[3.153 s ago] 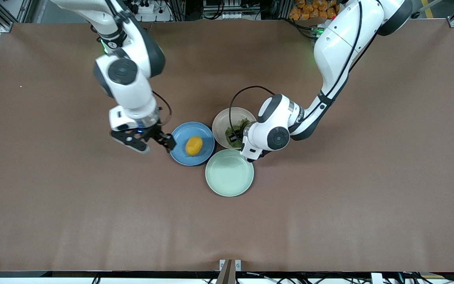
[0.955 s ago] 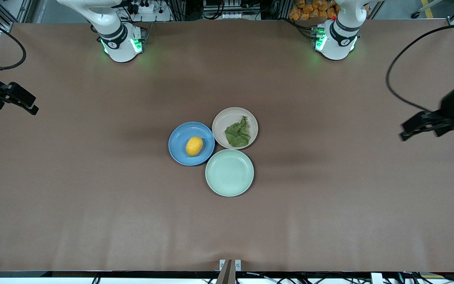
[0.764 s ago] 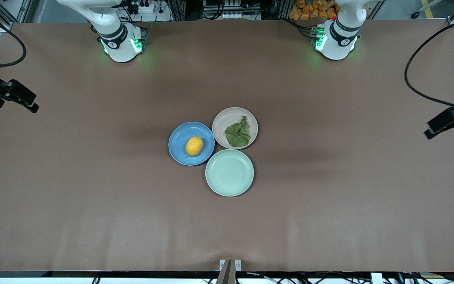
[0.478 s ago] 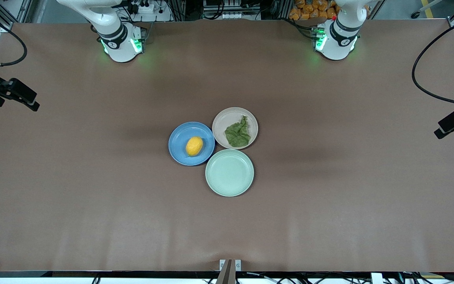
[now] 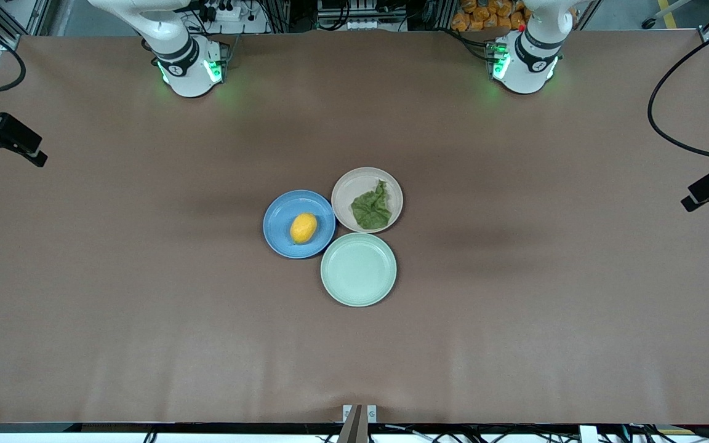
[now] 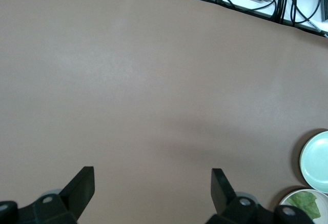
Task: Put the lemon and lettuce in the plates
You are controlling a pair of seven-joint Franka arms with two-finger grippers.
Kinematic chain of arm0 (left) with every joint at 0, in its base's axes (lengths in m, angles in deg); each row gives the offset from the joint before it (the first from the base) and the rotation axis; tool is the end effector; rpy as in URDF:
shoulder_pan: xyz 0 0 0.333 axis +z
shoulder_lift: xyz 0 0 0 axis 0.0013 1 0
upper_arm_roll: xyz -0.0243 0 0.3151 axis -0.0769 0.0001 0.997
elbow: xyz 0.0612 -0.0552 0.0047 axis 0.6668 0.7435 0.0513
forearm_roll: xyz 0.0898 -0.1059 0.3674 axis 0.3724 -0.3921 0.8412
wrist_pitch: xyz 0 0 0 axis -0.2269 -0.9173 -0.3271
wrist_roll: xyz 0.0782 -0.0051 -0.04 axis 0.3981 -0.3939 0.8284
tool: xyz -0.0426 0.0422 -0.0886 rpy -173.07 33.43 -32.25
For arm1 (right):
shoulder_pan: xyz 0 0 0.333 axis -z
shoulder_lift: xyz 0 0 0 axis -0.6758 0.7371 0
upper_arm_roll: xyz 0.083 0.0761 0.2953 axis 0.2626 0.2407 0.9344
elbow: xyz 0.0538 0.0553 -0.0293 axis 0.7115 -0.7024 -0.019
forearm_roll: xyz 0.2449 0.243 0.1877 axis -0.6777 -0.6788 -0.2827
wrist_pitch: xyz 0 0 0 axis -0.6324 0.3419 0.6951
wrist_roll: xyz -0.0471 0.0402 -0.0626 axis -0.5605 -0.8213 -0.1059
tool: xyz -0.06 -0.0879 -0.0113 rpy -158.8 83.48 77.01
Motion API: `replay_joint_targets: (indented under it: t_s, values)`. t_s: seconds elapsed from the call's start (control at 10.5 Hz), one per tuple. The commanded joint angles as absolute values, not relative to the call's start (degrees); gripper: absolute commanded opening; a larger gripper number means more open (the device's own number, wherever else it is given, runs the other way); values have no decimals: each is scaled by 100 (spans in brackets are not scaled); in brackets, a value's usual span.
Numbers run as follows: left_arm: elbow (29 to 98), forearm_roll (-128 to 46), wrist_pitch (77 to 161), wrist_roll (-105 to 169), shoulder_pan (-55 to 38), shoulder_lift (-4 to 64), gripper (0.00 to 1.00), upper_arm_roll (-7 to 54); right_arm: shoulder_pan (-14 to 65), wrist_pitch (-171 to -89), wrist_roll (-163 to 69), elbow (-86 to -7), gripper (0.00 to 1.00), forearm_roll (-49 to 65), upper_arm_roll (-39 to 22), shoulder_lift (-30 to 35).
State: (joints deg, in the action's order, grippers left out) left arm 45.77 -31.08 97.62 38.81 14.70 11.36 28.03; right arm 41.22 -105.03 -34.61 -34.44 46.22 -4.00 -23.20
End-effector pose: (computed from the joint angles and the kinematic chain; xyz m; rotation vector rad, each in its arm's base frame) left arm 0.6017 0.0189 0.6354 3.0795 0.3882 0.2007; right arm 0.5425 0.0014 0.6708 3.1233 -0.1928 0.1517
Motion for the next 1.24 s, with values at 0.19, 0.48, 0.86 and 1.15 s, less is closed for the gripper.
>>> replay_joint_targets:
  t_s: [0.19, 0.48, 0.86, 1.15]
  values:
    - [4504, -3187, 9621, 3777, 1554, 1091, 100, 2845, 4120, -10345, -3267, -3278, 100, 4513, -367, -2210]
    - [4504, -3178, 9621, 3768, 1546, 1074, 100, 2863, 4137, -10397, -3266, -3357, 100, 4513, -254, -2245]
    - [4495, -3186, 9578, 3768, 729, 1030, 100, 3661, 4234, -10380, -3231, -3401, 100, 4513, -112, -2298]
    - [4495, -3195, 9551, 3768, 763, 1047, 100, 3663, 4234, -10450, -3240, -3480, 100, 4513, -121, -2298]
